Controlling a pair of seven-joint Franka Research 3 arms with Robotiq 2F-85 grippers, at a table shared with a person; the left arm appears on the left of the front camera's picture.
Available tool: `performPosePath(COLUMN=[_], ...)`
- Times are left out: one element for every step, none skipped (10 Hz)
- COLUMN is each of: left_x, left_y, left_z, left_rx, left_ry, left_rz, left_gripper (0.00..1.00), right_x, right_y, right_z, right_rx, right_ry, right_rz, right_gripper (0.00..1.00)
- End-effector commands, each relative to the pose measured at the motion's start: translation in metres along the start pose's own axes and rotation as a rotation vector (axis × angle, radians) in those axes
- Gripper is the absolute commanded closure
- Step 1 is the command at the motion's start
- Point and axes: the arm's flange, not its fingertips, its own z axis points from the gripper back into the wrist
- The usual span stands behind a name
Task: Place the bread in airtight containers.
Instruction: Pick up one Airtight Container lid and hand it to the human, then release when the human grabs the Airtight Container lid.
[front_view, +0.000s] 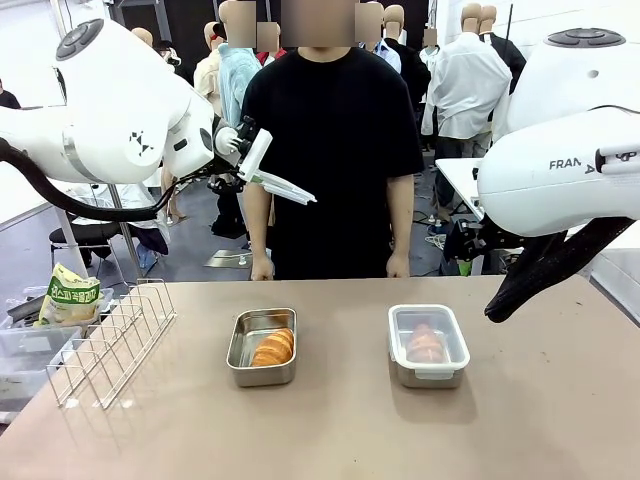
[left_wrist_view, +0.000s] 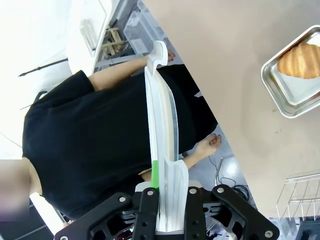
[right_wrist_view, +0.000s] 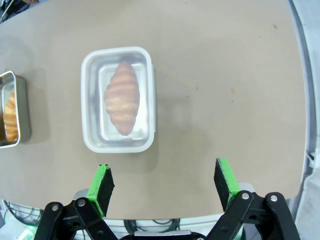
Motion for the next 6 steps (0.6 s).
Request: performPosePath(left_x=[0.0017,0.0017,0.0017,0.0017,0.0017,0.0017], left_y=[0.0020,0.0020,0.0020,0.0020,0.0020,0.0020], left_z=[0.0012,0.0012,0.0012,0.0012,0.0012,0.0012], left_rx=[0.000,0.000,0.000,0.000,0.000,0.000], left_ry=[0.013,0.013,0.013,0.013,0.013,0.013], left_rz=[0.006,0.006,0.006,0.006,0.006,0.006], left_gripper=[1.00,1.00,1.00,1.00,1.00,1.00], right_x=[0.0006,0.0006,0.0006,0.0006,0.0006,0.0006], right_y=[-0.0007,-0.0007,-0.0007,-0.0007,-0.0007,-0.0007], right_z=[0.0005,0.0005,0.0005,0.0005,0.0005,0.0005], right_rx=[0.005,0.005,0.005,0.005,0.005,0.005], right_ry=[0.001,0.001,0.001,0.001,0.001,0.001], right_rz=[0.002,0.002,0.002,0.002,0.002,0.002], right_gripper=[0.00,0.00,0.00,0.00,0.00,0.00])
